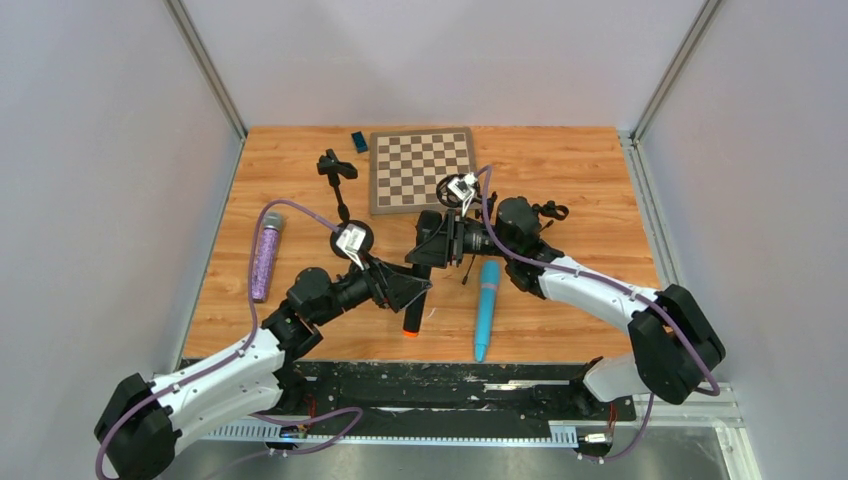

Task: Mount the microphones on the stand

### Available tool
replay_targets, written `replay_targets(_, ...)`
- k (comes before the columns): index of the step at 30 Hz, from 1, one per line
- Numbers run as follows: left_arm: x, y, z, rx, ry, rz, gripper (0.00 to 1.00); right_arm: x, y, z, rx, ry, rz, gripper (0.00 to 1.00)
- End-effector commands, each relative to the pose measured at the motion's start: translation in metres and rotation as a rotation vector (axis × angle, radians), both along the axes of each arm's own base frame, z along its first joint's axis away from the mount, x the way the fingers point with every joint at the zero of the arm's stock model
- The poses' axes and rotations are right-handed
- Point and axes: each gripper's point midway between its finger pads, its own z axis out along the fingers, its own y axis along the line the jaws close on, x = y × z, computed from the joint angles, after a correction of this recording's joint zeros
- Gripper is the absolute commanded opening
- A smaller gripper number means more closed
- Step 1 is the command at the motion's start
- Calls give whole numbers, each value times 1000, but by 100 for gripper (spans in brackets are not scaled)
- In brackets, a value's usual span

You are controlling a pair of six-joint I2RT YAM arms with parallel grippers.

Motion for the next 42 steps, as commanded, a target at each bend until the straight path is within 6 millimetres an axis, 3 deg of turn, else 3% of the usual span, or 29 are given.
replay_targets(1, 6, 6, 5, 43, -36, 36, 100, 5, 3, 18, -21, -108, 0, 0)
replay_targets(7, -13, -5, -13, 135, -59, -114, 100, 5, 2, 22, -26, -124, 6, 0)
replay_targets(11, -33, -21, -18, 130, -62, -286, 91, 4, 3, 22, -26, -120, 18, 0)
replay_targets(14, -42, -28, -21, 107, -40, -361, 73, 5, 3, 21, -26, -114, 19, 0)
replay_targets(17, -41, -30, -18, 84, -45, -356, 64, 4, 3, 21, -25, -111, 21, 0)
replay_targets(24, -36, -29, -12, 64, -67, -322, 8, 5, 4, 19, -29, -108, 18, 1)
replay_targets(27, -33, -28, -13, 72, -65, -306, 0, 7, 3, 19, -31, -111, 10, 7)
replay_targets(29, -32, -27, -14, 73, -66, -294, 0, 8, 3, 20, -29, -116, 3, 20)
replay_targets(33, -24, -23, -13, 75, -71, -236, 0, 12, -1, 23, -28, -129, -39, 76)
replay_targets(35, -18, -18, -13, 81, -74, -183, 0, 16, -5, 24, -36, -137, -81, 96)
replay_targets(42, 8, 13, -16, 150, -75, 54, 0, 25, -25, 28, -65, -166, -196, 100)
